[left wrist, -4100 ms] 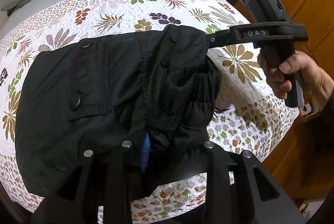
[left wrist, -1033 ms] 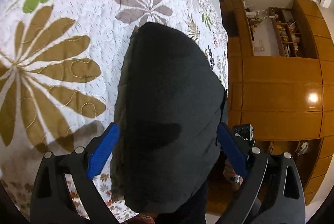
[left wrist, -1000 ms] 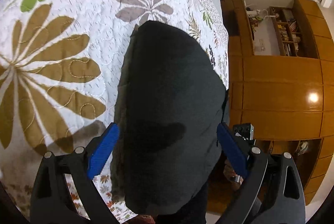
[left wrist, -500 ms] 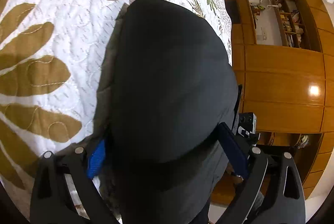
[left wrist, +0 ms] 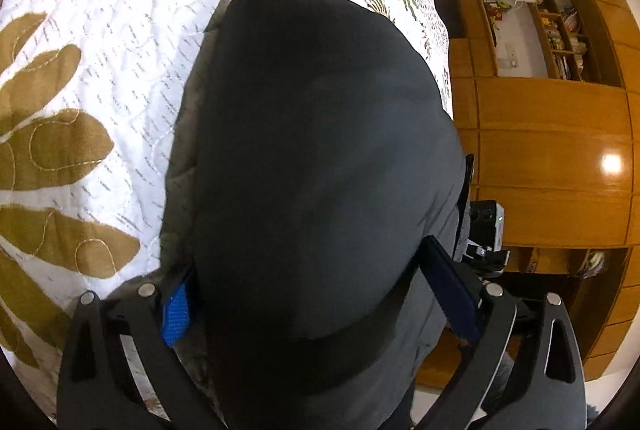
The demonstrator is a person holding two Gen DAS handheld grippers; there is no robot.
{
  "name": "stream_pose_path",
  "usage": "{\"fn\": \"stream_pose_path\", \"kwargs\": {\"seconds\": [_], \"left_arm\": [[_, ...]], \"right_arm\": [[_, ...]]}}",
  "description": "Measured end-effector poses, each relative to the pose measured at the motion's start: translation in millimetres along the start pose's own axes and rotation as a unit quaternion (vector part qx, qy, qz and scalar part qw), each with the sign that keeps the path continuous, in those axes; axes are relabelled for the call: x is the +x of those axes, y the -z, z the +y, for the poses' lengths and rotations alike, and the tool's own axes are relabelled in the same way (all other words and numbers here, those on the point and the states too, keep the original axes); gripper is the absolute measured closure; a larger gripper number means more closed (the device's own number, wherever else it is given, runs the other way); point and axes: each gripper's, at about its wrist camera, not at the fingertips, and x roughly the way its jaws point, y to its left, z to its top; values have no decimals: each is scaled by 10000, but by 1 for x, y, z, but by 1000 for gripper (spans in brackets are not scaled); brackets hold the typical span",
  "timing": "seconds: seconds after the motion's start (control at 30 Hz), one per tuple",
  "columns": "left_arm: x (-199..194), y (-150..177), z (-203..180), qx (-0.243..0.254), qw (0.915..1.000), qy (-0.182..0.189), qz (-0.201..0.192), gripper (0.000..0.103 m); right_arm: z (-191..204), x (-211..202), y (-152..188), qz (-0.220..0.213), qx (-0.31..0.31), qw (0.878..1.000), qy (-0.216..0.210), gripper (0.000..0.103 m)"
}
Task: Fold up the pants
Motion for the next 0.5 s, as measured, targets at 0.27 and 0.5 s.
{"fn": "stream_pose_path", "kwargs": {"seconds": [0.27,0.5], "left_arm": [[-8,6,-3,145,9995,-143,-232,45],[-19,9,-10,219,9988,-128,-412,66]], "right_arm": [[9,0,5,-223,-186,9996,-8,45],[36,-4,6,-293,-349,9989,-54,64]]}}
